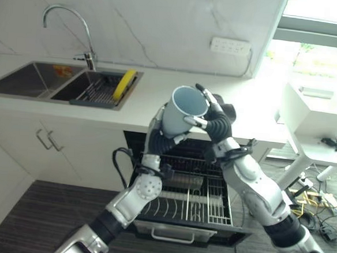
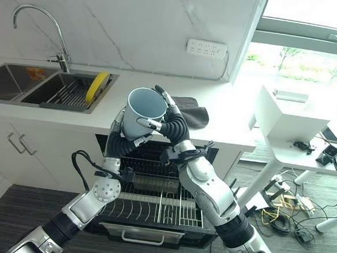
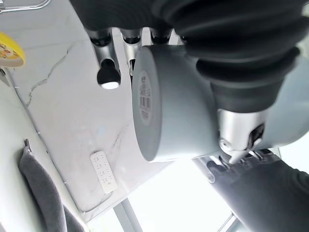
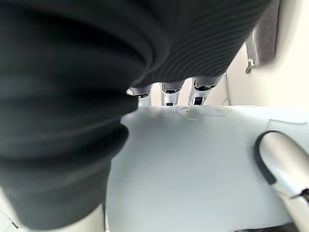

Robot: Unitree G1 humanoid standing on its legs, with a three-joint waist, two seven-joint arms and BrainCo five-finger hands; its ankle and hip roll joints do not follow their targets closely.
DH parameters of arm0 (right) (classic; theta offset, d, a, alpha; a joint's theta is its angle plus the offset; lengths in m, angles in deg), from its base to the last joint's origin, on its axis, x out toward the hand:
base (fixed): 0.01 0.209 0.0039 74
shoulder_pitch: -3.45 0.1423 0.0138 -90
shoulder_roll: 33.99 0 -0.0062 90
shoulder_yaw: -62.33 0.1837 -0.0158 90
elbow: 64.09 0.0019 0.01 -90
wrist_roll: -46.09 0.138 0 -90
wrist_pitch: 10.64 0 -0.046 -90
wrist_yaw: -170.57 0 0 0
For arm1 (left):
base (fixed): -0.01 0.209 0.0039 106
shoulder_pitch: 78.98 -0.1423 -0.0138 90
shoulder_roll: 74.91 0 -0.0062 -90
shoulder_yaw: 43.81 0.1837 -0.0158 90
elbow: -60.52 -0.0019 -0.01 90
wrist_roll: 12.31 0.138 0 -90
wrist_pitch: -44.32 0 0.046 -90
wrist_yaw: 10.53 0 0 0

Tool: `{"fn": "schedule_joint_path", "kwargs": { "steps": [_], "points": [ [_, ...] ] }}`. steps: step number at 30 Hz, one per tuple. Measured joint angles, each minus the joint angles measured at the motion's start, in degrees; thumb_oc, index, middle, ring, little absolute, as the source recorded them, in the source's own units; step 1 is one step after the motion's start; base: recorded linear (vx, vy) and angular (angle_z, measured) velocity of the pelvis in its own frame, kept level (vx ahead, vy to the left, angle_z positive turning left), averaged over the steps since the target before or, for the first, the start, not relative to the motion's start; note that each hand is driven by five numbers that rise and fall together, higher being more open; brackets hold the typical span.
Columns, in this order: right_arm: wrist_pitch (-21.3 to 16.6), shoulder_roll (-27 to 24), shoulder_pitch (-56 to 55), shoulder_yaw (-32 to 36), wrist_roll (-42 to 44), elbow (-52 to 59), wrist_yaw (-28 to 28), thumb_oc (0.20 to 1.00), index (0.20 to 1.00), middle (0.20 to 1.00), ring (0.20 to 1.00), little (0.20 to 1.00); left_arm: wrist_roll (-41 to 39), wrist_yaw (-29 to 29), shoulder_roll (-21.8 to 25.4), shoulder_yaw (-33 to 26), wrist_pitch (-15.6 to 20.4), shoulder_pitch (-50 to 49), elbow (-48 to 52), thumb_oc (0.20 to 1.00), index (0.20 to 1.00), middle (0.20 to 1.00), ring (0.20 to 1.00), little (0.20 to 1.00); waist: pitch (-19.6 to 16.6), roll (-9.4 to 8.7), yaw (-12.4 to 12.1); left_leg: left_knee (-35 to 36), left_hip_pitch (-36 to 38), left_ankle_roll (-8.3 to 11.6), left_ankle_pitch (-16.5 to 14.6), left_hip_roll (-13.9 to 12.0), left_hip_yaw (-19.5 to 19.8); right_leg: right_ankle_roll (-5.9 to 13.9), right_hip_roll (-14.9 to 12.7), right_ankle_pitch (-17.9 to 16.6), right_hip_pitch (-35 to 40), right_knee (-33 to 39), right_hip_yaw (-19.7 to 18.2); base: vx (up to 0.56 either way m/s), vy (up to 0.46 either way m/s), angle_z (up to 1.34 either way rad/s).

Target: Place the dishes in the dishwasher.

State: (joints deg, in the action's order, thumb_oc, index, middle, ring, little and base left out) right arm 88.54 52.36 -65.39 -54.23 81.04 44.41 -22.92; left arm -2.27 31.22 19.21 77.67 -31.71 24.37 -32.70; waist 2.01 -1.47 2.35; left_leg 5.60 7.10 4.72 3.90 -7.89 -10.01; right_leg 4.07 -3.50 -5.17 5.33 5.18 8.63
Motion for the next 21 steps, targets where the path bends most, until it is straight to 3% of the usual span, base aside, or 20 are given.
{"fn": "schedule_joint_path", "kwargs": {
  "steps": [21],
  "points": [
    [0.63,-0.03,0.00,-0.50,-0.10,-0.06,-0.46,1.000,1.000,1.000,1.000,1.000,0.06,-1.30,-0.06,0.00,0.13,0.02,1.13,0.200,0.200,0.200,0.200,0.200,0.05,-0.17,-0.08,0.00,-0.26,-0.05,-0.05,0.00,0.03,0.10,-0.02,-0.02,-0.47,0.01,-0.13,0.00,0.000,0.00]
  ]
}}
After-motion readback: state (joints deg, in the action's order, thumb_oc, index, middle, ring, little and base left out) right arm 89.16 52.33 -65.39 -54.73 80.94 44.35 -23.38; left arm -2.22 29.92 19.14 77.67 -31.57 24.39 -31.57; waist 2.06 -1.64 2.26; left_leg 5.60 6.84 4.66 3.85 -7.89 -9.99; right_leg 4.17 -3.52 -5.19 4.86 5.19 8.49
